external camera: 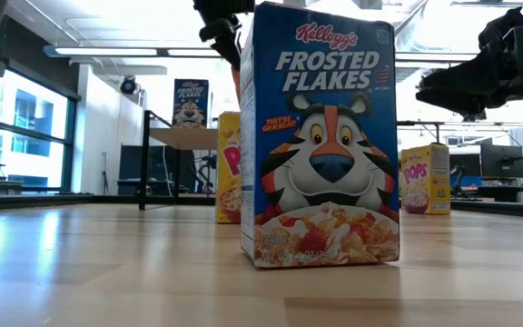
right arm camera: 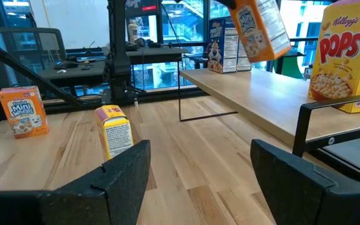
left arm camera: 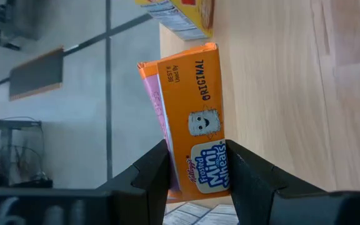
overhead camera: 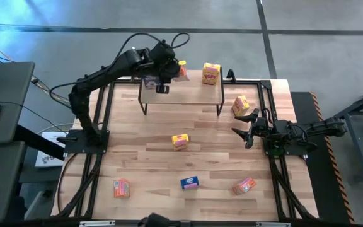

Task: Stack cereal on shelf
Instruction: Put the top orange cereal box on the shelf

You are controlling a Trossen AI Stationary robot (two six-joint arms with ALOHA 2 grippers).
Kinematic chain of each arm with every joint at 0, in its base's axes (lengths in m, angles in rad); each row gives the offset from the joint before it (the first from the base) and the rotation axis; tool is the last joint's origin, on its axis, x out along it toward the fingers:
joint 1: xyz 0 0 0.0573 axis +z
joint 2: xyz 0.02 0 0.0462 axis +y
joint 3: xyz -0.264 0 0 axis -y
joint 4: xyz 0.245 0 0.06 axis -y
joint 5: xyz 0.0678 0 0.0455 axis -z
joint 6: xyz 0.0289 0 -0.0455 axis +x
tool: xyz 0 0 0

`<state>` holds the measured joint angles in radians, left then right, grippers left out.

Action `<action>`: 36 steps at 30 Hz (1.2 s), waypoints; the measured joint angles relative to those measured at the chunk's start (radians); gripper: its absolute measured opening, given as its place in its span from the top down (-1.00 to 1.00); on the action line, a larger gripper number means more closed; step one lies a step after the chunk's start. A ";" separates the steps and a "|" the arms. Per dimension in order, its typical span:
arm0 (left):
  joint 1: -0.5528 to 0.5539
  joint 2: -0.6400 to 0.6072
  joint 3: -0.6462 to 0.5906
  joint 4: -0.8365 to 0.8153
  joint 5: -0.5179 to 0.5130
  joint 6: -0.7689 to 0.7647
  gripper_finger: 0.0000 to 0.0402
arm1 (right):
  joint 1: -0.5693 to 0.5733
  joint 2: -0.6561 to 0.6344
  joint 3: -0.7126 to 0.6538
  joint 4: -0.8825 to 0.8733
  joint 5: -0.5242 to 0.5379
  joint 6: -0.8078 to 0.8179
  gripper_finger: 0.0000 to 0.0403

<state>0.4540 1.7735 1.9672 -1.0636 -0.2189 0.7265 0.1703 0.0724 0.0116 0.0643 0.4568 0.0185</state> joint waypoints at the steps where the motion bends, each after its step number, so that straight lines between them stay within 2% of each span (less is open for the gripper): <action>1: 0.010 0.016 0.021 -0.017 0.013 0.001 0.35 | 0.000 0.000 0.000 0.000 0.000 0.000 -0.33; 8: 0.075 0.095 0.120 -0.076 0.116 0.008 0.35 | 0.000 0.000 0.000 0.000 0.000 0.000 -0.33; 14: 0.113 0.119 0.136 -0.094 0.161 0.016 0.35 | 0.000 0.000 0.000 0.000 0.000 0.000 -0.33; 26: 0.125 0.145 0.136 -0.096 0.189 0.036 0.34 | 0.000 0.000 0.000 0.000 0.000 0.000 -0.33; 36: 0.130 0.145 0.136 -0.083 0.191 0.030 0.18 | 0.000 0.000 0.000 0.000 0.000 0.000 -0.33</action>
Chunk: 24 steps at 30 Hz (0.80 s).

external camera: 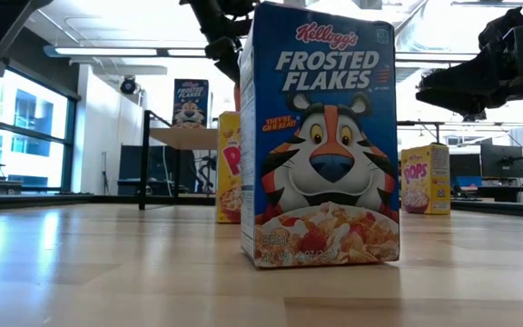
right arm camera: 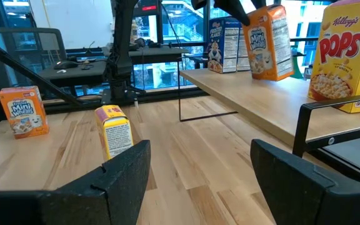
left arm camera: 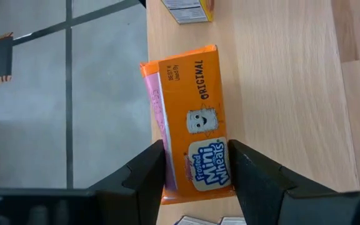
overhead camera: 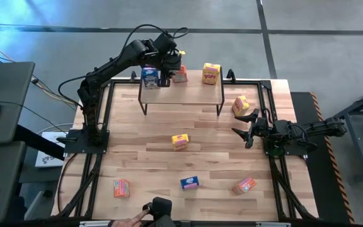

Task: Stack cereal on shelf
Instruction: Put the top orange cereal box on the shelf

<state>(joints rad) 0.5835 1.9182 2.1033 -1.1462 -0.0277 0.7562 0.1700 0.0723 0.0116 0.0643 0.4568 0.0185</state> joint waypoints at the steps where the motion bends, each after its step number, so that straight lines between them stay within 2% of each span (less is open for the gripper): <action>1: 0.000 0.000 0.000 0.000 0.000 0.000 0.17 | 0.000 0.000 0.000 0.000 0.000 0.000 -0.33; 14: 0.000 0.000 0.000 0.028 -0.010 0.000 -0.07 | 0.000 0.000 0.000 0.000 0.000 0.000 -0.33; 24: 0.000 -0.001 0.000 0.038 -0.036 -0.013 -0.10 | 0.000 0.000 0.000 0.000 0.000 0.000 -0.33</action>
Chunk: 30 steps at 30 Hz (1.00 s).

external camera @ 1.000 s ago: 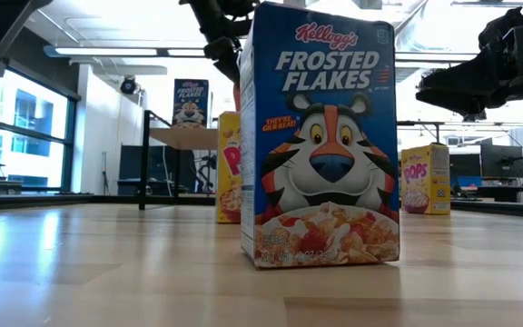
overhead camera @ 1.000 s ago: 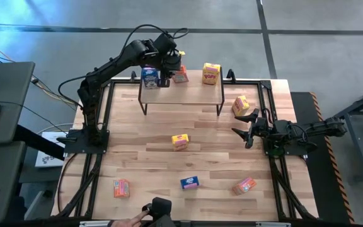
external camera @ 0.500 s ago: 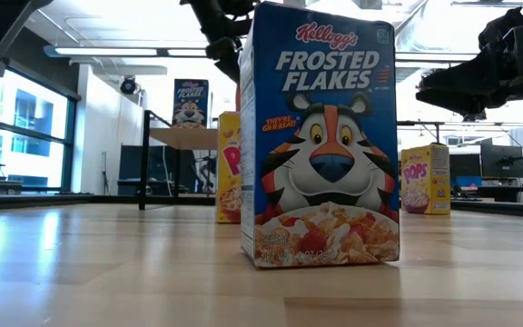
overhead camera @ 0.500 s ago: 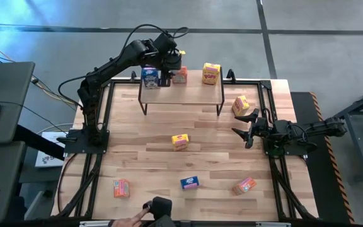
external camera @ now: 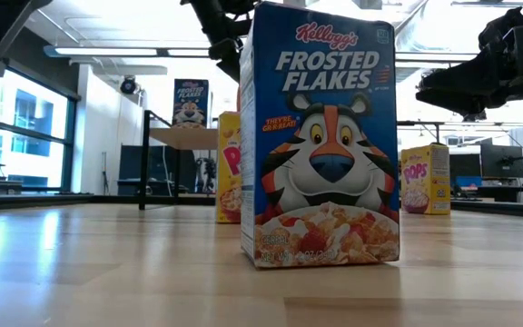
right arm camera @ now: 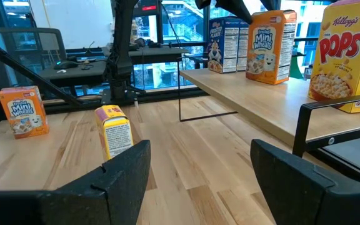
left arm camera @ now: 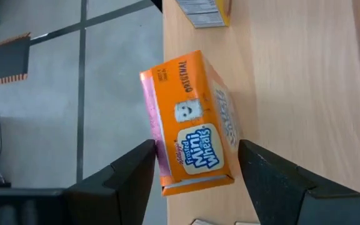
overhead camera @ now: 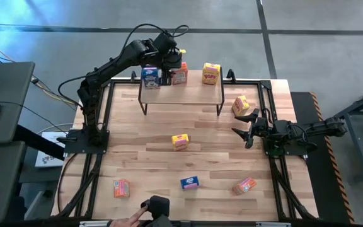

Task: Stack cereal on shelf
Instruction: Put the top orange cereal box on the shelf, then put the top yellow cereal box on the shelf aligned with the other yellow cereal box

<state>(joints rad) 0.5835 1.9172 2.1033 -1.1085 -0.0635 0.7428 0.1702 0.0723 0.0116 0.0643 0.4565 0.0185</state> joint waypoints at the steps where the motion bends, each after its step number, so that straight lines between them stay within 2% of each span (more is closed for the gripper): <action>1: 0.000 -0.004 0.000 -0.002 -0.001 -0.007 -0.10 | 0.000 0.000 0.000 0.000 0.000 0.000 -0.33; 12: 0.005 -0.044 0.000 -0.023 -0.006 -0.041 -0.10 | 0.000 0.000 0.000 0.000 0.000 0.000 -0.33; 23: -0.029 -0.117 0.000 -0.048 -0.056 -0.149 -0.10 | 0.000 0.000 0.000 0.000 0.000 0.000 -0.33; 30: -0.091 -0.187 0.000 -0.065 0.025 -0.260 -0.10 | 0.000 0.000 0.000 0.000 0.000 0.000 -0.33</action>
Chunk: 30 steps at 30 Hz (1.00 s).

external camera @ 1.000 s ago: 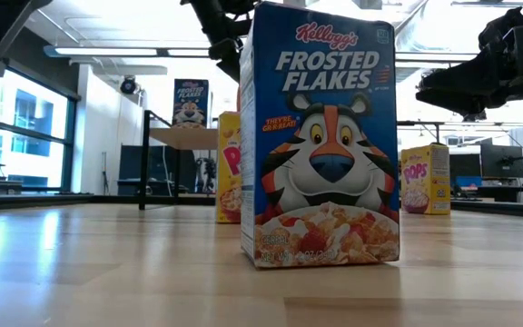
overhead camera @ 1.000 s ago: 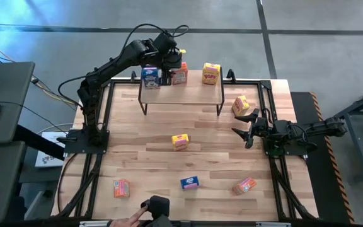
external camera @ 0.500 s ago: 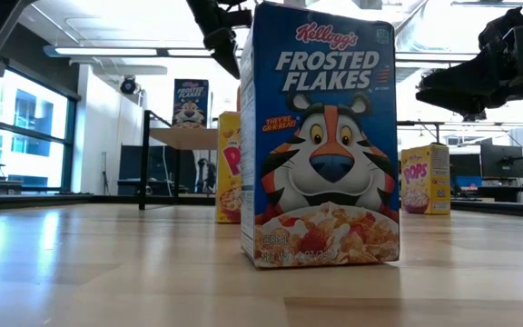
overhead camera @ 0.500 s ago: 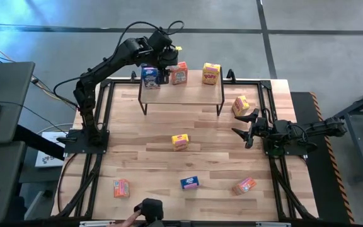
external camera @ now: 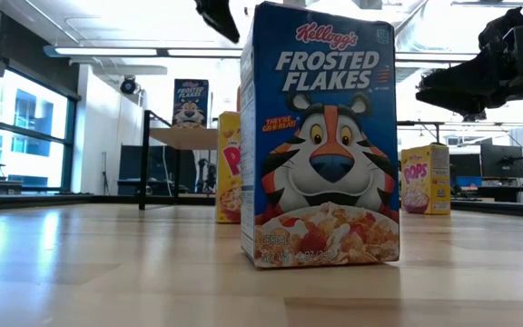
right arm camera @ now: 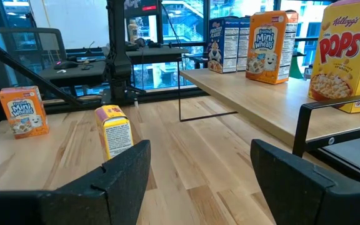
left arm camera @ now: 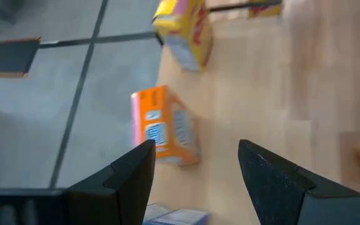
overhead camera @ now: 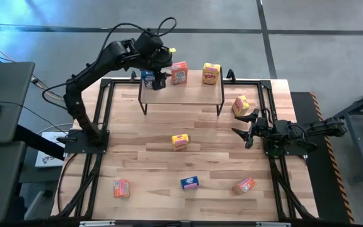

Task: Stack cereal on shelf
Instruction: Put the top yellow cereal box on the shelf aligned with the other yellow cereal box

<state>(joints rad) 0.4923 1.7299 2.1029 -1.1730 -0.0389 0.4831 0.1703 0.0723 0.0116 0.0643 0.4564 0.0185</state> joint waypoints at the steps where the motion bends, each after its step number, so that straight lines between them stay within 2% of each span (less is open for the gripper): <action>1: -0.010 -0.008 0.000 -0.006 0.004 -0.016 -0.10 | 0.000 0.000 0.000 0.000 0.000 0.000 -0.33; 8: -0.072 -0.044 -0.001 -0.109 0.005 -0.117 -0.10 | 0.000 0.000 0.000 0.000 0.000 0.000 -0.33; 11: -0.096 -0.072 -0.052 -0.113 0.006 -0.163 -0.10 | 0.000 0.000 0.000 0.000 0.000 0.000 -0.33; 16: -0.131 -0.183 -0.251 -0.081 0.005 -0.218 -0.10 | 0.000 0.000 0.000 0.000 0.000 0.000 -0.33; 23: -0.189 -0.412 -0.597 0.136 0.002 -0.323 -0.10 | 0.000 0.000 0.000 0.000 0.000 0.000 -0.33; 30: -0.263 -0.596 -0.844 0.274 -0.028 -0.447 -0.10 | 0.000 0.000 0.000 0.000 0.000 0.000 -0.33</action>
<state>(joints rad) 0.2293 1.1334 1.2592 -0.8994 -0.0672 0.0358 0.1700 0.0726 0.0116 0.0643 0.4568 0.0185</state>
